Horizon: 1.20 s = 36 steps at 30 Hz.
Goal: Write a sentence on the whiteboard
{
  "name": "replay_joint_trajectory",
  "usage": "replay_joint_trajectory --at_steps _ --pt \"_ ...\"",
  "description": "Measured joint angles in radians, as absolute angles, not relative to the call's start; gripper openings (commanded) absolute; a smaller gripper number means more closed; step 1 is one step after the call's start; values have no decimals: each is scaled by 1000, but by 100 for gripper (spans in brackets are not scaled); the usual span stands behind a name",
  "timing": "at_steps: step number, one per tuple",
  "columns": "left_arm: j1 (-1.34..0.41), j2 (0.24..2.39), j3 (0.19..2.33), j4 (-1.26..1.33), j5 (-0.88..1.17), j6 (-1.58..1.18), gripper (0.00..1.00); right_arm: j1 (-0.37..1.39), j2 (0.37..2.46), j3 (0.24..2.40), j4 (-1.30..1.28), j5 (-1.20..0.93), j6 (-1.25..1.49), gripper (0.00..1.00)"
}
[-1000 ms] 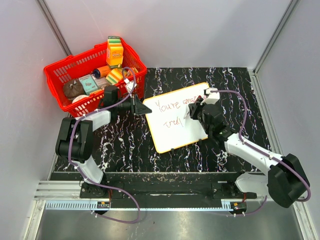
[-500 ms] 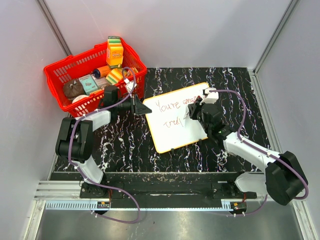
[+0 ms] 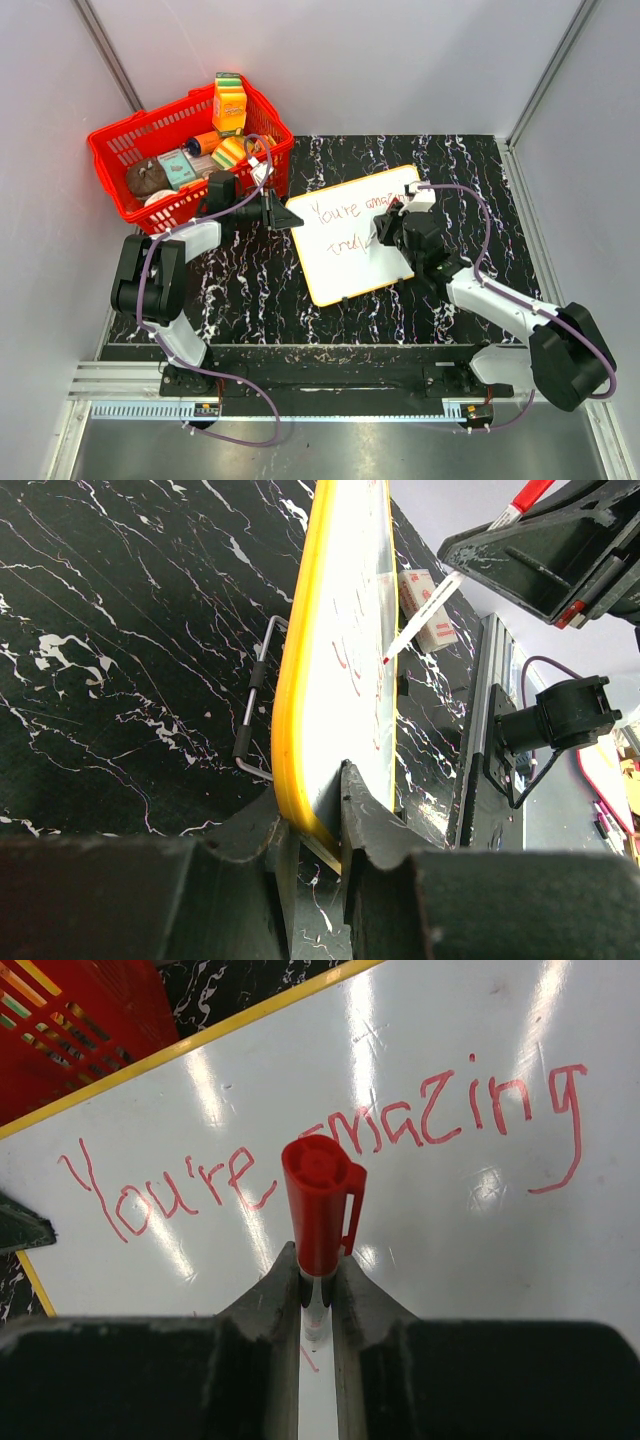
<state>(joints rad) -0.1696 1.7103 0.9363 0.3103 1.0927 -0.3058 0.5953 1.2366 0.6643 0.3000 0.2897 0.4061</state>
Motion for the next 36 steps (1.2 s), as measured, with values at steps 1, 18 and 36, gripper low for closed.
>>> replay_joint_trajectory --at_steps 1,18,36 --pt "-170 1710 936 310 1093 -306 0 595 1235 661 300 287 409 0" --pt "-170 1710 936 310 1093 -306 0 595 1217 604 292 240 445 0" --pt "-170 1710 936 310 1093 -306 0 591 1120 669 257 276 413 0"
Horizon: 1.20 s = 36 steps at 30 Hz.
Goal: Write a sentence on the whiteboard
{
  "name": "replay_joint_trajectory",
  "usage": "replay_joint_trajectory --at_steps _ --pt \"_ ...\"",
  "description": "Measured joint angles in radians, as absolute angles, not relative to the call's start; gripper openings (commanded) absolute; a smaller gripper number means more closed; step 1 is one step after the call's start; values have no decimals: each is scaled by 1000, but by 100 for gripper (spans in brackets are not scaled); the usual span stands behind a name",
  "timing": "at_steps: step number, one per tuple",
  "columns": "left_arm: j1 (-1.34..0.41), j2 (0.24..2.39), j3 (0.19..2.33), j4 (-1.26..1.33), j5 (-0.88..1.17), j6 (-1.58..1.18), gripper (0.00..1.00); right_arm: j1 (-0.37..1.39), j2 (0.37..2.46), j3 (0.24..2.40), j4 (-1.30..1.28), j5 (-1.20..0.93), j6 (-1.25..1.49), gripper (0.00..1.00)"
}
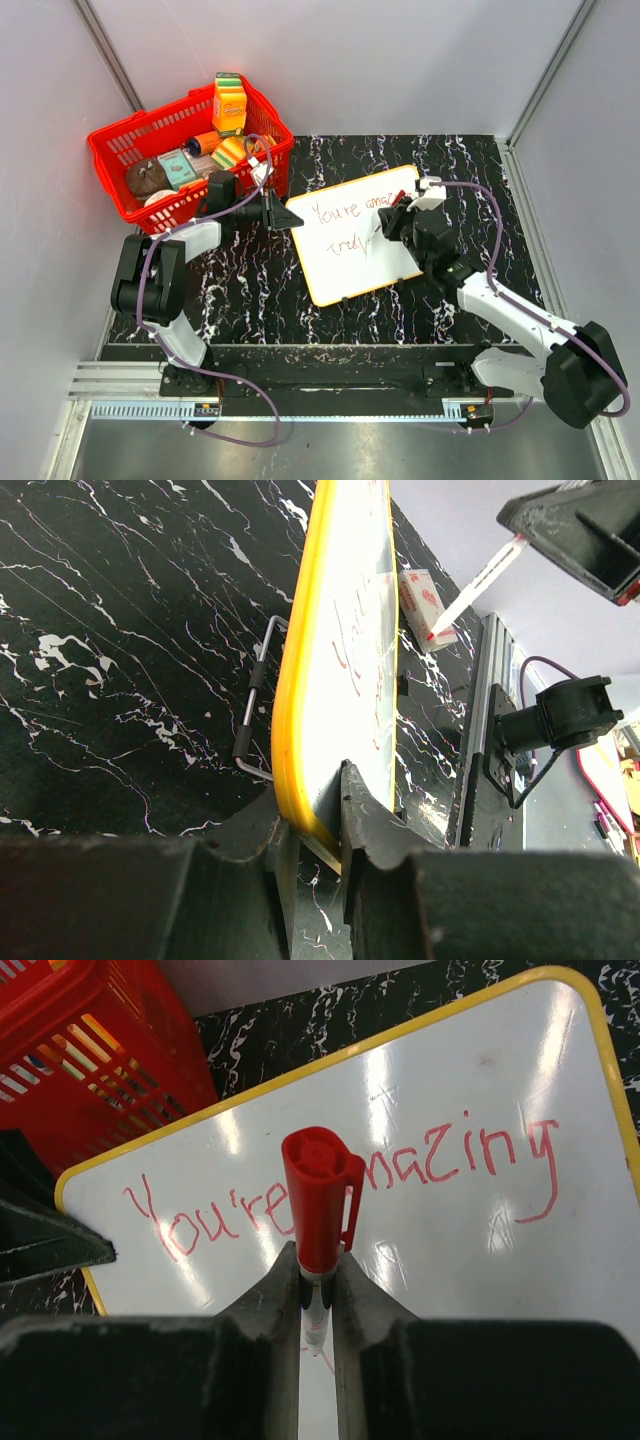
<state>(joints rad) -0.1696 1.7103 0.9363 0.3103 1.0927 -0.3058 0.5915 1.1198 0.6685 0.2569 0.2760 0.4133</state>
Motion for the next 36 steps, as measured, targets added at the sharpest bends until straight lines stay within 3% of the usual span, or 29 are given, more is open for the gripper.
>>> replay_joint_trajectory --at_steps 36 --pt "-170 1710 936 310 1093 -305 0 573 1178 709 266 330 355 0"
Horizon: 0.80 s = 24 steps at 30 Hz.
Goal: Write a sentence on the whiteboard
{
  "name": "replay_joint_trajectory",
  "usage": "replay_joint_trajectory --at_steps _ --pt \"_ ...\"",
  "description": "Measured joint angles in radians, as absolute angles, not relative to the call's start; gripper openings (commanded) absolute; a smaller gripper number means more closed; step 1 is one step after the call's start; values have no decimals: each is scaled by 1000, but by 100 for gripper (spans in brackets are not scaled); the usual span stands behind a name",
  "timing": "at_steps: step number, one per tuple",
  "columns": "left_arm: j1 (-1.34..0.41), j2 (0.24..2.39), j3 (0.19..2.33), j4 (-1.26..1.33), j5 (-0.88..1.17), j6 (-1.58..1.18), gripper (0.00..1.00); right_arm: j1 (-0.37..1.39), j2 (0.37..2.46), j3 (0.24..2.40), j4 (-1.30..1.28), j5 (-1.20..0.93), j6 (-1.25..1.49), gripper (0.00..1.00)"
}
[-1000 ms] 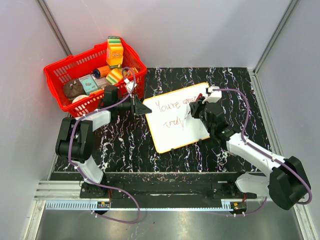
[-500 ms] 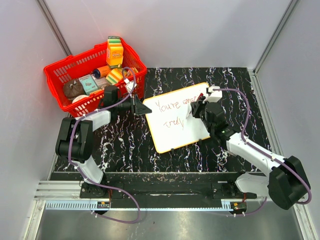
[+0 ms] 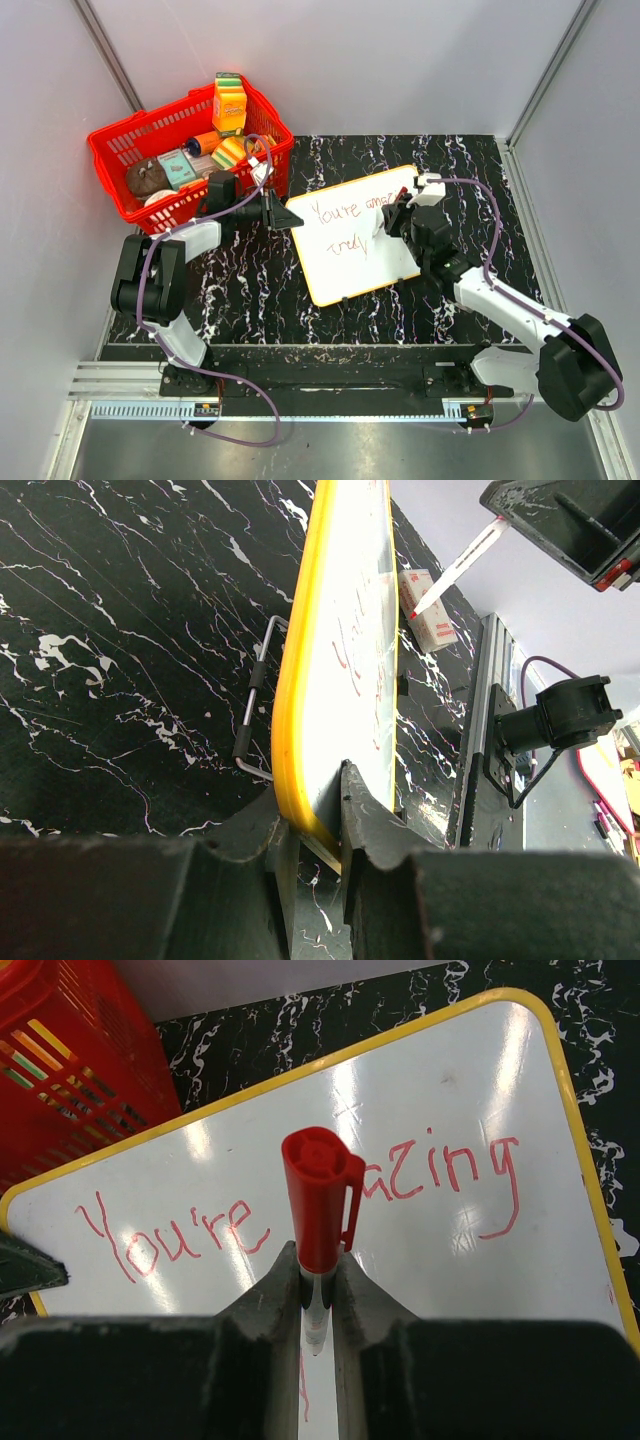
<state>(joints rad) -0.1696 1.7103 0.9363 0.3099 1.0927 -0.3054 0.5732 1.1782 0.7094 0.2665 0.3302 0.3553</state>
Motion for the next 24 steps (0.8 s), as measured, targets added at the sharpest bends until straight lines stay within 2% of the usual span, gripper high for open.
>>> replay_joint_trajectory --at_steps 24 --pt "-170 1710 936 309 1093 -305 0 573 1231 664 314 350 374 0"
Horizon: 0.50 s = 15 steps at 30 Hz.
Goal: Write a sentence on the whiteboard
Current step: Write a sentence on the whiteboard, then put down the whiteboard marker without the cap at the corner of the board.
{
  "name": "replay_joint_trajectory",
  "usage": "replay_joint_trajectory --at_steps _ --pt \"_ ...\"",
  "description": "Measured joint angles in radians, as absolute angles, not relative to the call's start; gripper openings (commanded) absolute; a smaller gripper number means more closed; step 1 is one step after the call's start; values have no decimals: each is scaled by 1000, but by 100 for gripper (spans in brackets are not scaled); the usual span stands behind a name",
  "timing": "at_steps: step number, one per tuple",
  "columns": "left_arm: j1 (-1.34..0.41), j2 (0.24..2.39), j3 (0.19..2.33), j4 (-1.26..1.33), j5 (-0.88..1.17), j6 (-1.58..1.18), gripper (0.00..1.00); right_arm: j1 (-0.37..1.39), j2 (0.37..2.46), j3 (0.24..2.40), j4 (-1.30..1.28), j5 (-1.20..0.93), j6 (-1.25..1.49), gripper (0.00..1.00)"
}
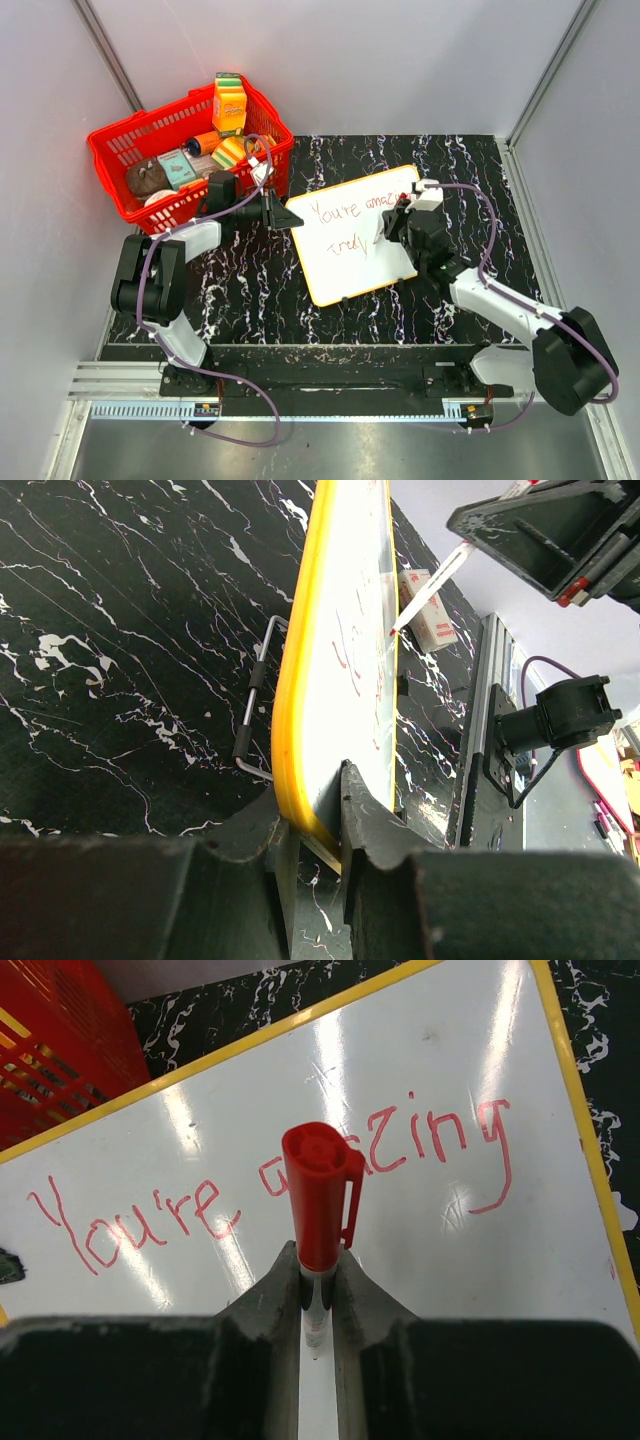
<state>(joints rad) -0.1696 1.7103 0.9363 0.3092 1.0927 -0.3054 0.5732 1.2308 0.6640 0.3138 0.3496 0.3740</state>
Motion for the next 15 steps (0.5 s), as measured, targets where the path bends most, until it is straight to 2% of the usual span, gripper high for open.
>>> replay_joint_trajectory --at_steps 7,10,14,15 --pt "-170 1710 936 309 1092 -305 0 573 1029 650 271 356 375 0" --pt "-170 1710 936 309 1092 -305 3 573 928 645 262 358 377 0" --pt "-170 1710 936 309 1092 -305 16 573 852 626 246 361 384 0" --pt "-170 1710 936 309 1092 -305 23 573 842 620 237 365 386 0"
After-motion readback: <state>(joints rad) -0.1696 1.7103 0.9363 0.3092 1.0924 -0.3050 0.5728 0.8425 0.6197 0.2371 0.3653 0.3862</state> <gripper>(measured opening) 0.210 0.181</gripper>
